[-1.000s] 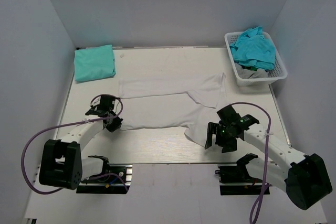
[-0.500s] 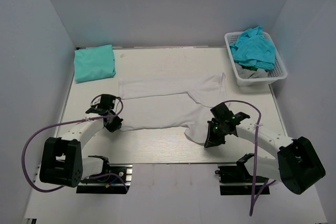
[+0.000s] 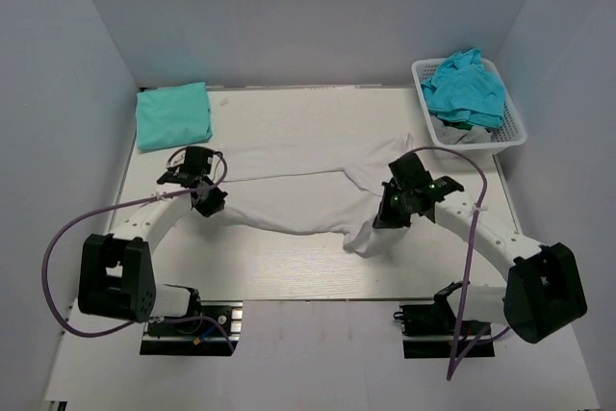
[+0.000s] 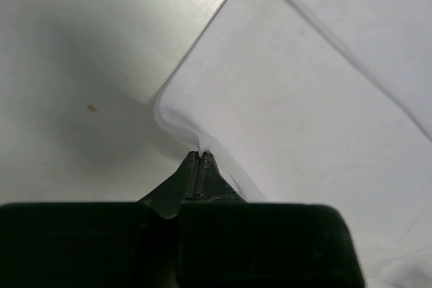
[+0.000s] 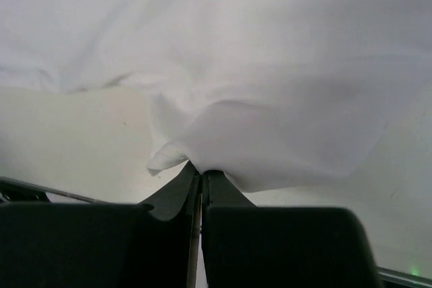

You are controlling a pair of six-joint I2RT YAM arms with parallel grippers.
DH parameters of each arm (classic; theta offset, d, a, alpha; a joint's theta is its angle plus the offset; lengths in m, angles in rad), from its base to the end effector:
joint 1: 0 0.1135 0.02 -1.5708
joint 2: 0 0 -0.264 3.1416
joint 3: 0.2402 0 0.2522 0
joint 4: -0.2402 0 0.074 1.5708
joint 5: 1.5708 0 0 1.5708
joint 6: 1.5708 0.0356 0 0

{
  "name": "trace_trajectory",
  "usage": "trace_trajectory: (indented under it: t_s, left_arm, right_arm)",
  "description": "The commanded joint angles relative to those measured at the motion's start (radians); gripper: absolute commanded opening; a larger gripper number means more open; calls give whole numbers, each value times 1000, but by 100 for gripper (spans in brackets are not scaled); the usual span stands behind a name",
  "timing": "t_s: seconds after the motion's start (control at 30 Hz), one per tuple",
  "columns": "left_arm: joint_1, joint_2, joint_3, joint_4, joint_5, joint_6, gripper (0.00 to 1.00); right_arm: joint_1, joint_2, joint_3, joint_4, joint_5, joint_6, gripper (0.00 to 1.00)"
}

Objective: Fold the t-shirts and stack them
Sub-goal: Fold the other side of the tshirt into a rectangle

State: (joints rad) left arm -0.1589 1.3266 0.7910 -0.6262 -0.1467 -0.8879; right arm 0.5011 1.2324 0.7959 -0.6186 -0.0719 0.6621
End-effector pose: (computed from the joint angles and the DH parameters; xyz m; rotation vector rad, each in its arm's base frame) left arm 0.2387 -0.0330 0.1960 -1.0059 2.5203 -0.1086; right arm 0.2038 0.1145 0.2181 0.1923 2.7034 0.4741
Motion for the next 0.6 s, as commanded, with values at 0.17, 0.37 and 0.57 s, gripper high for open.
trace_trajectory:
  t_s: [0.17, 0.37, 0.57]
  left_arm:
    - [22, 154, 215, -55, -51, 10, 0]
    - [54, 224, 269, -64, -62, 20, 0]
    - [65, 313, 349, 2, -22, 61, 0]
  right_arm:
    - [-146, 163, 264, 31, 49, -88, 0]
    - [-240, 288, 434, 22, 23, -144, 0]
    - [-295, 395, 534, 95, -60, -177, 0]
